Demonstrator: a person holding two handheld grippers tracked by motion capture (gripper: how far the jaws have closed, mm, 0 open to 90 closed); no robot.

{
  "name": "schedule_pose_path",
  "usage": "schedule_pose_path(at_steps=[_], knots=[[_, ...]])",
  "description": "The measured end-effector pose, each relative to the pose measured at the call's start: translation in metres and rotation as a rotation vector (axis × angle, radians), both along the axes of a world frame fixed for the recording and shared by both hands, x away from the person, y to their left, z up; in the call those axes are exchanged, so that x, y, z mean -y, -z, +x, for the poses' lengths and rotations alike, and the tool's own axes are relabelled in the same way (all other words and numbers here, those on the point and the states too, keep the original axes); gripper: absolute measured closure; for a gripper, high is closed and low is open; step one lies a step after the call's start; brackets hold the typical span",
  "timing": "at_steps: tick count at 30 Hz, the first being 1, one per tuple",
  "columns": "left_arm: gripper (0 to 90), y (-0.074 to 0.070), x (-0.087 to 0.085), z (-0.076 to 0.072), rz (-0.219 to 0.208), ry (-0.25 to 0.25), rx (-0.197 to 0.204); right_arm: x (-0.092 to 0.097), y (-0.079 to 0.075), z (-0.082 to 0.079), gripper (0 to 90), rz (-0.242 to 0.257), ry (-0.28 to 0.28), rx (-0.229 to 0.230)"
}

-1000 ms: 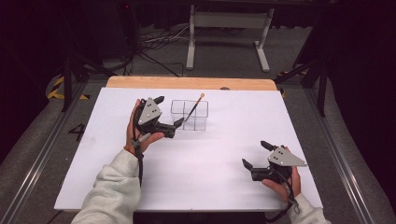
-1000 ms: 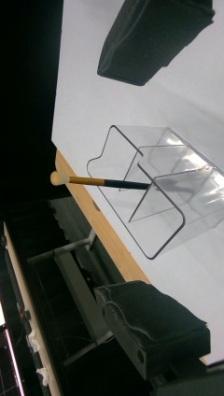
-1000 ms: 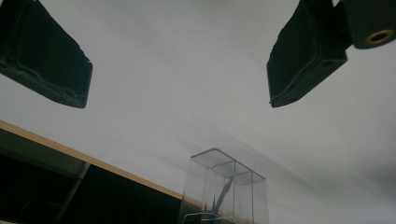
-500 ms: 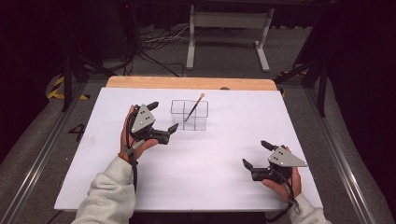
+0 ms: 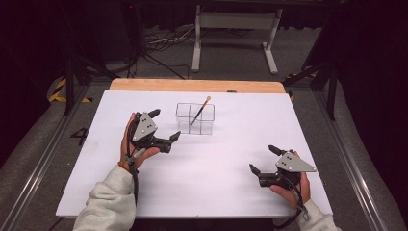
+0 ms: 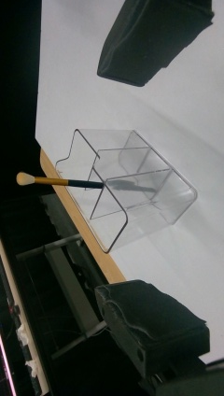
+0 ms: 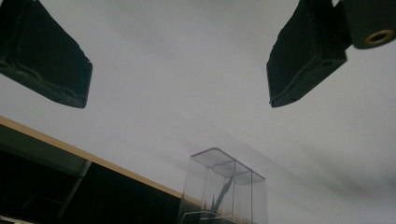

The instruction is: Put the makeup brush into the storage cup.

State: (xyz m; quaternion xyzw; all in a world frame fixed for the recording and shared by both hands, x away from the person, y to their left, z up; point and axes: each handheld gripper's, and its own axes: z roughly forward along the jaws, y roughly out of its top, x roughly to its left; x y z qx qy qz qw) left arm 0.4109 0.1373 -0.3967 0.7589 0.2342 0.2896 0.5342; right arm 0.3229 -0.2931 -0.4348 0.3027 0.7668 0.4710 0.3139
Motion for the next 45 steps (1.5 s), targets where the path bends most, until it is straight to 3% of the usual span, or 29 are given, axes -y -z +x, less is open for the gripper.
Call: schedule_pose_path(at_steps=[14,30,45], knots=[[1.2,0.008,-0.005,-0.008,0.045,0.01,-0.004,-0.001,0.001,0.0,7.3,-0.005,-0.003,-0.006],[1.6,0.008,-0.015,-0.02,0.032,-0.003,0.005,-0.001,0.001,0.0,7.4,-0.003,-0.006,-0.006],[1.8,0.008,-0.025,-0.029,0.062,-0.017,0.012,-0.002,0.001,-0.001,7.4,-0.005,-0.007,-0.007]])
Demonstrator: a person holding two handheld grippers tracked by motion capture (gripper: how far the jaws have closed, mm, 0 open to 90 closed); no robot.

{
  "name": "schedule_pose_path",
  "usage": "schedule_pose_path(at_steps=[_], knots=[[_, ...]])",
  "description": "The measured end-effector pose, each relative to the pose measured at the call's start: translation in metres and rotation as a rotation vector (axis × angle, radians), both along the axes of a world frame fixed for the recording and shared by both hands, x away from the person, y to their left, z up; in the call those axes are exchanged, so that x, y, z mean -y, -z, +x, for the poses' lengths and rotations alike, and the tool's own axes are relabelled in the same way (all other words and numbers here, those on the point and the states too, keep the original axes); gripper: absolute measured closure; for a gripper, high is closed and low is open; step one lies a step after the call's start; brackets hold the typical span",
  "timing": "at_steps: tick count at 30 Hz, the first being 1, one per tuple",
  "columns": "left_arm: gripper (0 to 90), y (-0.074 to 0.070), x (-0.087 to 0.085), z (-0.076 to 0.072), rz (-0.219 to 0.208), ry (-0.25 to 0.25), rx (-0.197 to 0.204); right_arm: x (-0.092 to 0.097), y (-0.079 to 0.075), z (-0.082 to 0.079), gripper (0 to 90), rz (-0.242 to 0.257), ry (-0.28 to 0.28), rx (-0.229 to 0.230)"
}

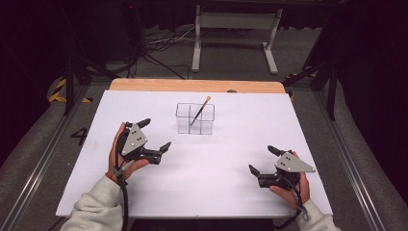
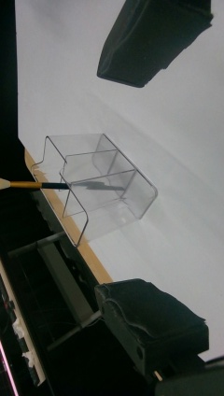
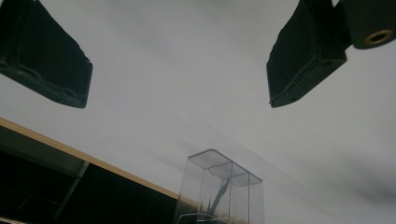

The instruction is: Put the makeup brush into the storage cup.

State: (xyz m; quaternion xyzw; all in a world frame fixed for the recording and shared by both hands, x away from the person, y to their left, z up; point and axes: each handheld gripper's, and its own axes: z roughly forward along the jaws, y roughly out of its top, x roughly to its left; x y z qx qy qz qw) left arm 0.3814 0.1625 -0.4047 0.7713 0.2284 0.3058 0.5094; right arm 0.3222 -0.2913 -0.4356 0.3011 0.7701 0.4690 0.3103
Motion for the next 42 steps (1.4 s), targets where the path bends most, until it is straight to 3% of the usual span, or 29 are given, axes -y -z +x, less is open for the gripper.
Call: schedule_pose_path(at_steps=[28,42], knots=[[2.2,0.001,-0.023,-0.018,0.03,-0.029,0.016,0.0,-0.001,0.0,7.4,0.0,0.004,0.005],[2.2,0.005,-0.035,-0.026,0.037,-0.04,0.005,-0.001,-0.001,-0.001,7.4,-0.002,0.003,0.011]])
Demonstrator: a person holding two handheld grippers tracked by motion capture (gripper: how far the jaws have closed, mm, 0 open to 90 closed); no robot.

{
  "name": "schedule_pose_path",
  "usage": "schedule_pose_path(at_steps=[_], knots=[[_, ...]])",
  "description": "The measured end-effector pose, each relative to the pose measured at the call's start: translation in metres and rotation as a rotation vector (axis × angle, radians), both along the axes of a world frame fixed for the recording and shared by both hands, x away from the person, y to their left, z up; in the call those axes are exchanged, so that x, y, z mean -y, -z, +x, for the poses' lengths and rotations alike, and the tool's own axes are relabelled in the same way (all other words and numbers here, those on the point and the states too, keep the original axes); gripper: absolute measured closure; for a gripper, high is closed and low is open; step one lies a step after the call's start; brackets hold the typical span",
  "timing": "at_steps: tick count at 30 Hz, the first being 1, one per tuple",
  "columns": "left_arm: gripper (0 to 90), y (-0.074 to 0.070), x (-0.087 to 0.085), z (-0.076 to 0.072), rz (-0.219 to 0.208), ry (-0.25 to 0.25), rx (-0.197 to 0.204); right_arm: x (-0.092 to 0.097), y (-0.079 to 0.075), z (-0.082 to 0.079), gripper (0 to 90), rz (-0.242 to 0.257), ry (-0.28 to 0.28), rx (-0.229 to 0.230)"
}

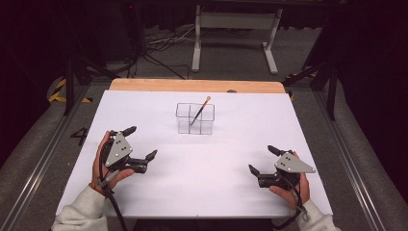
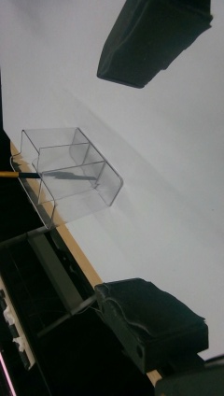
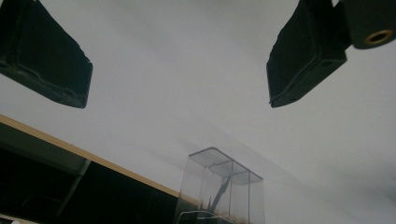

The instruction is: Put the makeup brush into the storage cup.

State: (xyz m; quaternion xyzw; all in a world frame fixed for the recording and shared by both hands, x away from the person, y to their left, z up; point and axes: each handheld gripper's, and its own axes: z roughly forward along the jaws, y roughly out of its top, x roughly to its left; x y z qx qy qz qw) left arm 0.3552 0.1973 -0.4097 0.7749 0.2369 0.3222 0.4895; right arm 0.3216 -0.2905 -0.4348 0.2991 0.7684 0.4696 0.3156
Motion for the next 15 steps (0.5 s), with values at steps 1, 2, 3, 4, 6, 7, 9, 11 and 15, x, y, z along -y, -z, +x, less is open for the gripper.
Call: schedule_pose_path(at_steps=[1,2,3,4,6,7,9,11,15], knots=[[2.2,0.001,-0.001,0.0,-0.005,0.001,-0.005,0.0,0.0,0.0,7.4,0.001,0.0,0.001],[2.4,0.002,-0.002,-0.001,-0.008,0.001,-0.012,0.0,0.0,0.0,7.5,0.001,0.0,0.001],[2.4,0.002,-0.003,-0.001,-0.002,0.001,-0.006,0.0,0.0,0.0,7.5,0.0,0.0,0.001],[2.4,0.002,-0.004,-0.002,-0.001,0.002,-0.006,0.0,0.0,0.0,7.5,0.001,0.0,0.001],[2.4,0.003,-0.005,-0.002,-0.001,0.001,-0.008,0.0,0.0,0.0,7.5,0.001,0.001,0.001],[2.4,0.003,-0.006,-0.003,-0.003,0.001,-0.007,0.0,0.0,0.0,7.5,0.001,0.001,0.001],[2.4,0.004,-0.009,-0.005,-0.004,-0.004,-0.011,0.0,0.0,0.0,7.5,0.001,0.0,0.005],[2.4,0.006,-0.012,-0.007,-0.006,-0.008,-0.014,0.0,0.0,0.0,7.5,0.004,0.001,0.002],[2.4,0.008,-0.016,-0.009,-0.012,-0.013,-0.018,0.001,-0.001,-0.001,7.6,0.006,0.003,0.005]])
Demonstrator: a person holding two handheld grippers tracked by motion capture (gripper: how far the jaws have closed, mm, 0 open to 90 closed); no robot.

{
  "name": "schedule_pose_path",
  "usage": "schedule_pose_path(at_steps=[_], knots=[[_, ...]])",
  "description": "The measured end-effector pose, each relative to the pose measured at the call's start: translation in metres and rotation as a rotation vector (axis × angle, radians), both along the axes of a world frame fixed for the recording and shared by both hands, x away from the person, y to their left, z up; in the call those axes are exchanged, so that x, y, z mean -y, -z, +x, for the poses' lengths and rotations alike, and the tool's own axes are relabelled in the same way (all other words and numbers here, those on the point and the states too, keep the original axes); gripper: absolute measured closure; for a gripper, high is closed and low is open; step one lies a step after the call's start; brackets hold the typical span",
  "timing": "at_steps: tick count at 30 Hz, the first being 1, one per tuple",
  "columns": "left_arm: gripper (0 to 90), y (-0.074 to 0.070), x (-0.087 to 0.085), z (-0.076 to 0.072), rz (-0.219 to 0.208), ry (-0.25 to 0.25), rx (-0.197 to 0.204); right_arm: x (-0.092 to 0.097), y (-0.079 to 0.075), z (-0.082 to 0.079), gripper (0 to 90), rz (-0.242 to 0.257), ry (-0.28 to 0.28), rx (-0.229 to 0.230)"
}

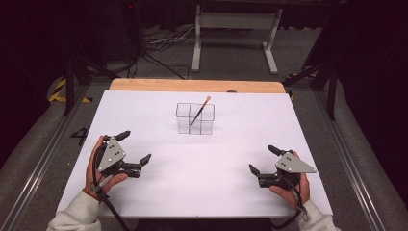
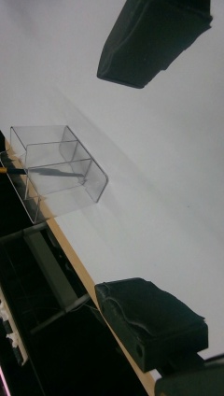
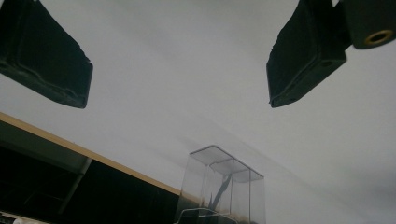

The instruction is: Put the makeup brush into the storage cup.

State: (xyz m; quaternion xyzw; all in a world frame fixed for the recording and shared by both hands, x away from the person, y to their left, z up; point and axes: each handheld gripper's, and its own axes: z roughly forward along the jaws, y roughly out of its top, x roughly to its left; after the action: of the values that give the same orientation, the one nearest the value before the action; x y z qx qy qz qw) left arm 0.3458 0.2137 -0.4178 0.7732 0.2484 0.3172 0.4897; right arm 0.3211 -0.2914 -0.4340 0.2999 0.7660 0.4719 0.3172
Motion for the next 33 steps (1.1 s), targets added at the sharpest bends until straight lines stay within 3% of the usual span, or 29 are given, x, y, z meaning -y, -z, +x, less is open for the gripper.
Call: schedule_pose_path(at_steps=[17,23,27,31,33], knots=[[2.7,0.015,-0.019,-0.008,0.007,-0.03,-0.051,-0.001,0.0,-0.001,7.6,0.003,-0.001,0.003],[2.7,0.022,-0.023,-0.011,-0.019,-0.036,-0.083,-0.001,0.0,-0.001,7.6,0.004,-0.001,0.002],[2.9,0.027,-0.026,-0.014,-0.014,-0.045,-0.09,-0.001,0.0,0.0,7.6,0.006,-0.002,0.003],[3.1,0.032,-0.032,-0.017,-0.062,-0.054,-0.11,-0.001,0.0,-0.001,7.7,0.004,0.0,0.005],[3.1,0.034,-0.034,-0.018,-0.064,-0.061,-0.12,0.0,0.0,-0.002,7.7,0.002,0.0,0.007]])
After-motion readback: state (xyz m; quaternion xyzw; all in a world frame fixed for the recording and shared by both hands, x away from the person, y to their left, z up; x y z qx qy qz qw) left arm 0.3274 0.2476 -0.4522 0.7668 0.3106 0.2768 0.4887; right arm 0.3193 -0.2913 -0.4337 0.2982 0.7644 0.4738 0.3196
